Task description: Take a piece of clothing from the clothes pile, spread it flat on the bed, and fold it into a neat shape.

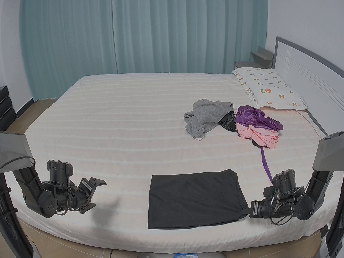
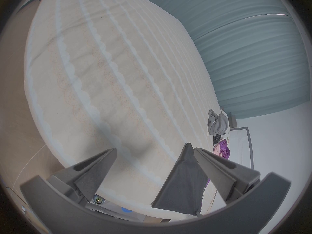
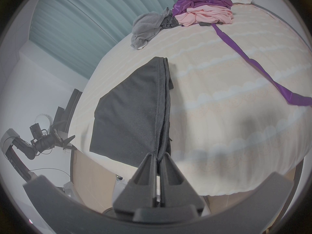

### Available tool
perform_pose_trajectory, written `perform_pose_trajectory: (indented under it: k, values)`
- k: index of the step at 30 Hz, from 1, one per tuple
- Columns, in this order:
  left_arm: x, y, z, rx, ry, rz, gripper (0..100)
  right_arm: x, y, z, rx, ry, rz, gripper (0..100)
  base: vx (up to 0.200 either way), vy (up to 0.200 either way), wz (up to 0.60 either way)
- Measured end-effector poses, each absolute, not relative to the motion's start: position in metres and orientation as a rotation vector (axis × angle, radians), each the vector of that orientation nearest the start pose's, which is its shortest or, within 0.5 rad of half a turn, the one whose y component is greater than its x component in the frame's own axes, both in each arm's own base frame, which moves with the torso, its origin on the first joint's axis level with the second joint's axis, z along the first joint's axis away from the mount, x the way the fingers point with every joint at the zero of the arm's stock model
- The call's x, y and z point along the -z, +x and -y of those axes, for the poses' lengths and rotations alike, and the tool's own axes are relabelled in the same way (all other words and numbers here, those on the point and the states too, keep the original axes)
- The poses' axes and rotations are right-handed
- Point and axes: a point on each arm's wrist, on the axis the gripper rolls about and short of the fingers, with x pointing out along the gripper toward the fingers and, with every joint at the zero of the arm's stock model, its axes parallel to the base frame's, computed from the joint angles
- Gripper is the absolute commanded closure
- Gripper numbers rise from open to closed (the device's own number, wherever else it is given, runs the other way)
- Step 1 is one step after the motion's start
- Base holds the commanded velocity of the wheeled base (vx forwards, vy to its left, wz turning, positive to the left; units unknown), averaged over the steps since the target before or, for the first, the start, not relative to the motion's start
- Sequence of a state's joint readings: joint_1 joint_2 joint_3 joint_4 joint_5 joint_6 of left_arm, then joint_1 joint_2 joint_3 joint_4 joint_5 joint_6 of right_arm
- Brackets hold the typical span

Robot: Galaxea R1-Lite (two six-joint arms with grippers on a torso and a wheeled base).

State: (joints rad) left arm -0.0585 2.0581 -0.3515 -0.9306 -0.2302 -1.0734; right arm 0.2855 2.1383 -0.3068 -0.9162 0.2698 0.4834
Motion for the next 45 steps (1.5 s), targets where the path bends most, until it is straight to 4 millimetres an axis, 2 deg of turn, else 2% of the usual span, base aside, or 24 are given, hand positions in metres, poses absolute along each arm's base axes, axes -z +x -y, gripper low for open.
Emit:
perform_pose_trajectory:
  k: [6,10,19,25,29,30,37,45]
  values:
    - [-0.01,0.264,0.021,-0.169,-1.076,-0.85,0,0.019,0.241,-0.076,-0.291,0.406,-1.03,0,0.0,0.0,0.0]
    - [-0.01,0.264,0.021,-0.169,-1.075,-0.85,0,0.017,0.252,-0.076,-0.289,0.422,-0.992,0,0.0,0.0,0.0]
    - [-0.01,0.264,0.021,-0.171,-1.076,-0.85,0,0.006,0.318,-0.08,-0.246,0.519,-0.826,0,0.0,0.0,0.0]
    - [-0.01,0.264,0.021,-0.171,-1.077,-0.85,0,0.014,0.364,-0.082,-0.194,0.544,-0.769,0,0.0,0.0,0.0]
    - [-0.01,0.264,0.021,-0.17,-1.076,-0.85,0,0.024,0.387,-0.082,-0.169,0.557,-0.768,0,0.0,0.0,0.0]
    - [-0.01,0.264,0.021,-0.171,-1.076,-0.85,0,0.026,0.391,-0.082,-0.165,0.564,-0.766,100,0.0,0.0,0.0]
    - [-0.01,0.264,0.021,-0.172,-1.077,-0.85,0,0.039,0.401,-0.079,-0.159,0.656,-0.796,100,0.0,0.0,0.0]
    - [-0.01,0.264,0.021,-0.171,-1.077,-0.849,0,0.04,0.403,-0.074,-0.138,0.7,-0.786,100,0.0,0.0,0.0]
